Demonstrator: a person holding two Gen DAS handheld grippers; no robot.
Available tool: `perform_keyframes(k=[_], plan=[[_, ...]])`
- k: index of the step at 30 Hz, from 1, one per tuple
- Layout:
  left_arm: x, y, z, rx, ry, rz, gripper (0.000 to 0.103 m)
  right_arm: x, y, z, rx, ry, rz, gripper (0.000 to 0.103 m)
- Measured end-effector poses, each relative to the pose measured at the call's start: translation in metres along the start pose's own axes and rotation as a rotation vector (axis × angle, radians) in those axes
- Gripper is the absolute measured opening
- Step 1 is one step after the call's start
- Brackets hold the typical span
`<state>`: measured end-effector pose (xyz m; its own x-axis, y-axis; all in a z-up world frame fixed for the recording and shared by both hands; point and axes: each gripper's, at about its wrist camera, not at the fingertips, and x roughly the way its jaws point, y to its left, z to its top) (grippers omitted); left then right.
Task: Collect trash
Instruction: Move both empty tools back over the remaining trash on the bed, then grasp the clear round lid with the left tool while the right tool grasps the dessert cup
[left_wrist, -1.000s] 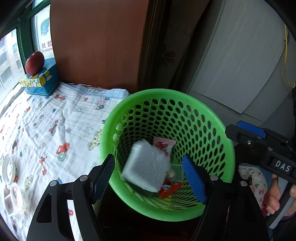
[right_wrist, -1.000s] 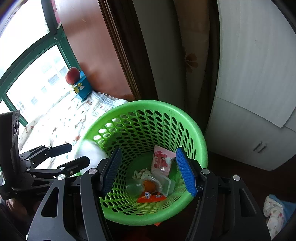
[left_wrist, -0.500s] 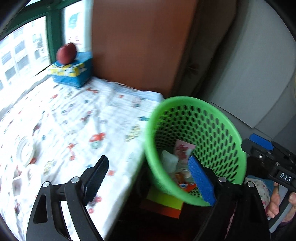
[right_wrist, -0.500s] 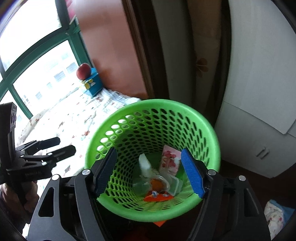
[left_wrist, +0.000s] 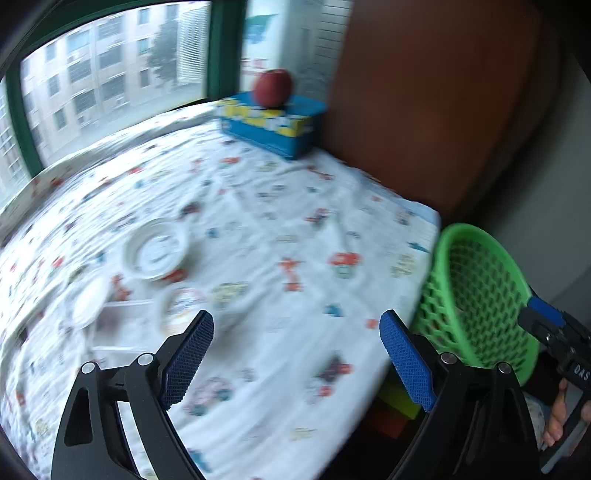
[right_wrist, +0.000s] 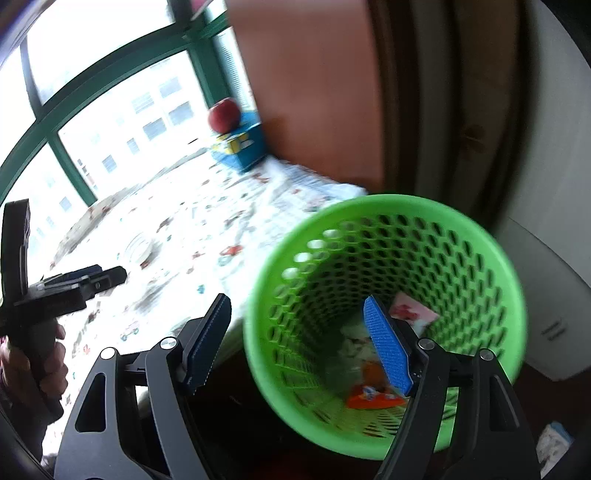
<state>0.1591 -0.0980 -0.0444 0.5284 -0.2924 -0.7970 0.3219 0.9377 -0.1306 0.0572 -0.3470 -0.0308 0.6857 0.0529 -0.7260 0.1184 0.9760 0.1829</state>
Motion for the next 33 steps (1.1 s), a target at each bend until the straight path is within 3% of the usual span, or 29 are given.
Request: perform_keyframes(k=[12,22,33], plan=[[-0.007,0.13,-0.008,-0.158,0.008,0.147,0.093,0.038,0.076,0.007,-0.119,0.066,0.103,0.074],[0.024,0.214,-0.018,-0.236,0.093,0.12,0.094,0.069,0.127,0.007,-0.197,0.117,0.154,0.074],[0.056,0.244,-0.015,-0.254,0.133,0.08,0.094,0.105,0.173,0.001,-0.294,0.176,0.18,0.074]])
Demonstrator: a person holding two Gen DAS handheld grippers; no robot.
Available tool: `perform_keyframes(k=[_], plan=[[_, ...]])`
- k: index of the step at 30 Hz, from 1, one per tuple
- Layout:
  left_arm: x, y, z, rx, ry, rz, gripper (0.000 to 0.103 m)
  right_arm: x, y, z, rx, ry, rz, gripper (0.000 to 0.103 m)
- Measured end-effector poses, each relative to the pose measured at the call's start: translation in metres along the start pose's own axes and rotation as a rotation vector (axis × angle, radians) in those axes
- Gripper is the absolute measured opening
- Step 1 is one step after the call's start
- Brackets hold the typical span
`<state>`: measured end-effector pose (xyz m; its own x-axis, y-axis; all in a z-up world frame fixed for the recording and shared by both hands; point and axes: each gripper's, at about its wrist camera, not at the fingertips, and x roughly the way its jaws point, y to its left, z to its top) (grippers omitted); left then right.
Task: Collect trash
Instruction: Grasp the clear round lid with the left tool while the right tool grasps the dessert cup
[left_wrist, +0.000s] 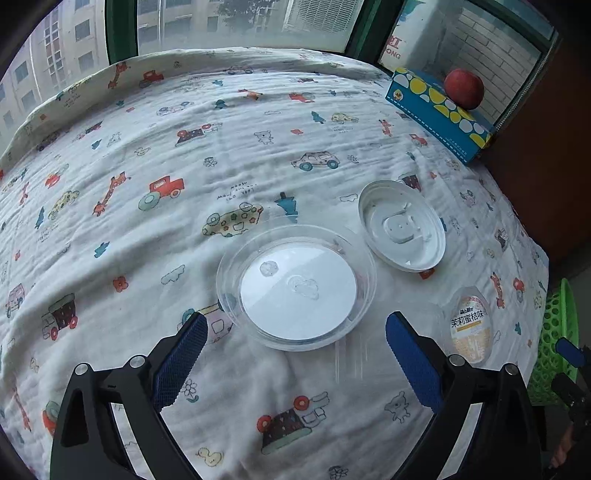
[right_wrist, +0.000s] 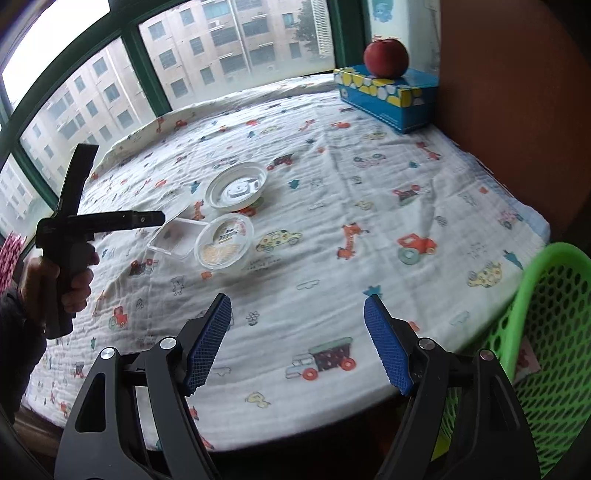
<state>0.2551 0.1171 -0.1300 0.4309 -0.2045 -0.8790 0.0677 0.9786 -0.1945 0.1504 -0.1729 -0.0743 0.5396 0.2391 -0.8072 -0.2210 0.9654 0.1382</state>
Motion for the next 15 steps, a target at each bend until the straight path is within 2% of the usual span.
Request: perform_keyframes(k=[3,15], plan=[[0.005,0.003,0.002,-0.012,0.009,-0.028,0.094,0.008,0.006,0.003,-0.013,0.011,0.009,0.074],[0.021,0.004,0.013,-0.003,0.03,-0.044,0.094,0.041,0.03,0.012,-0.084,0.052,0.037,0.074]])
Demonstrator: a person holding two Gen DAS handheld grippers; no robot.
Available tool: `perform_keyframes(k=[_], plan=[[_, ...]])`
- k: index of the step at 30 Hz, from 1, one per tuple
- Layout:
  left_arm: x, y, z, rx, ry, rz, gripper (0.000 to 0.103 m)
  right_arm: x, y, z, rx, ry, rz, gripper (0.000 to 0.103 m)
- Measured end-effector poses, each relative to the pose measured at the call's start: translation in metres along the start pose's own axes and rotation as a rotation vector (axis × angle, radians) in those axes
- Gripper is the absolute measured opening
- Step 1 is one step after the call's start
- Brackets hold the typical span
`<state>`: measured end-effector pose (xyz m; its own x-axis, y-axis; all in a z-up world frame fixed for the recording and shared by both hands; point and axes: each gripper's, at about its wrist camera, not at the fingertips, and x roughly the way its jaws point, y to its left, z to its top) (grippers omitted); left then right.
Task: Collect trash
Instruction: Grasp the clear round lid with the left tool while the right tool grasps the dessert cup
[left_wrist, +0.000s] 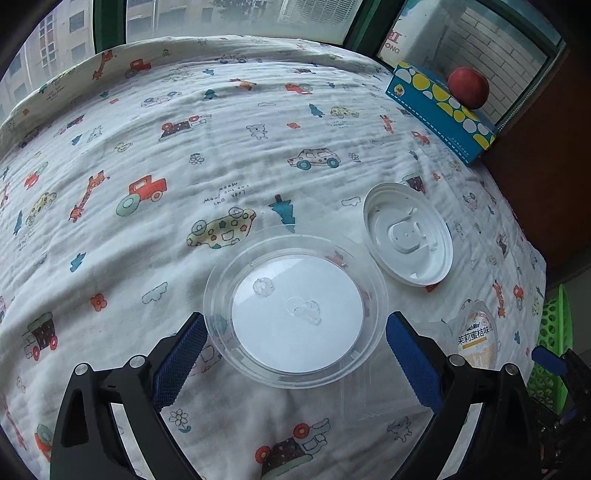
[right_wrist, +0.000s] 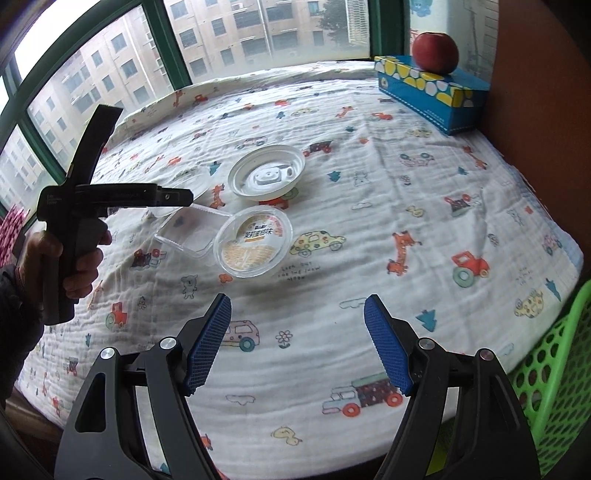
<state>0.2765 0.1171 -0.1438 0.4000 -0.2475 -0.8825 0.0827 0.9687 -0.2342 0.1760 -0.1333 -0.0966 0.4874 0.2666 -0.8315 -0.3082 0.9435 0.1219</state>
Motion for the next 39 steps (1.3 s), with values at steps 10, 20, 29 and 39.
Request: perform_keyframes(k=[10,20,29,39], plan=[[0.0,0.001,0.007,-0.034,-0.029,-0.026,0.09,0.024,0.015,0.008,-0.065,0.023,0.025,0.074],[-0.015,0.003,0.005,-0.045,-0.076,-0.005,0.089,0.046,0.025,0.018,-0.134,0.048,0.026,0.074],[-0.042,0.001,0.006,-0.036,-0.129,-0.021,0.089,0.064,0.031,0.031,-0.196,0.047,0.023,0.074],[-0.052,0.001,0.002,-0.038,-0.143,-0.022,0.089,0.073,0.035,0.033,-0.217,0.051,0.04,0.068]])
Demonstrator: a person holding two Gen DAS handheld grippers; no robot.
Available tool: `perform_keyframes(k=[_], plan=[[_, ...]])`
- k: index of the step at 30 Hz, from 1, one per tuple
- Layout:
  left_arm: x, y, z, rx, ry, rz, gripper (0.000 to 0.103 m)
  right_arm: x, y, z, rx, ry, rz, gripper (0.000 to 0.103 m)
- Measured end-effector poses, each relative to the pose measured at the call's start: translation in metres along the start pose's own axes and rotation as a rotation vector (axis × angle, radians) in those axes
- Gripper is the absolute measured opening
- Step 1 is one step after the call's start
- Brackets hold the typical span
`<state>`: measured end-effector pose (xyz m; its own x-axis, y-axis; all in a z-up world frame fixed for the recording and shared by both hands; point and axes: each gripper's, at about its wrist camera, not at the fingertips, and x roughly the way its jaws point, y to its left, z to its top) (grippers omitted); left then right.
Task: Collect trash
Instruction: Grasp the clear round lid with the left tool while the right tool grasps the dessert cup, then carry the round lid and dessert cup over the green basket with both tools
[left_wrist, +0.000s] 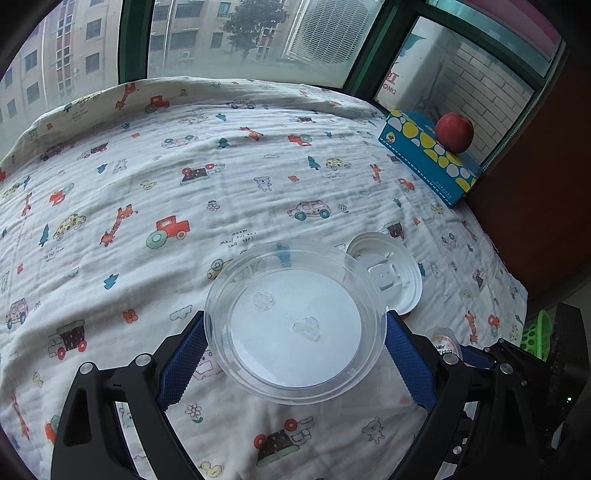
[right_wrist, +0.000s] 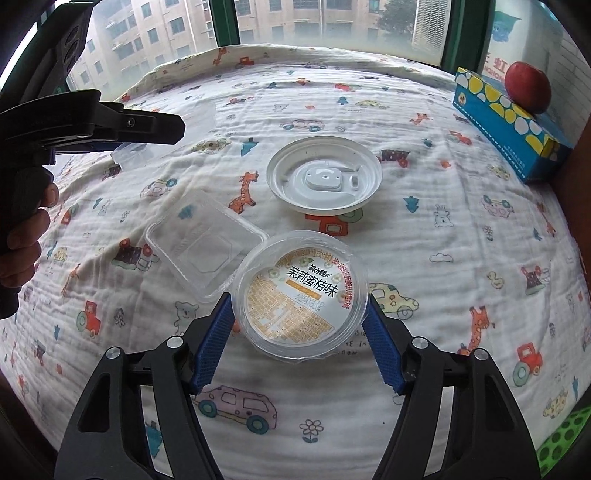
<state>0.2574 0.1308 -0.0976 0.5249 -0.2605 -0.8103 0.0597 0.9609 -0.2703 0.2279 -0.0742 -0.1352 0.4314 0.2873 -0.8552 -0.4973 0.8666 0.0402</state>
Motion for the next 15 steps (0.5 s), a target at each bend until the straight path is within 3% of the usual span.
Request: perform_keyframes(k=[15], plan=[[-0.019,-0.021,-0.007,0.024,-0.02,0.001,0.089,-0.026,-0.001,-0.01,0.05,-0.063,0.013,0.066]])
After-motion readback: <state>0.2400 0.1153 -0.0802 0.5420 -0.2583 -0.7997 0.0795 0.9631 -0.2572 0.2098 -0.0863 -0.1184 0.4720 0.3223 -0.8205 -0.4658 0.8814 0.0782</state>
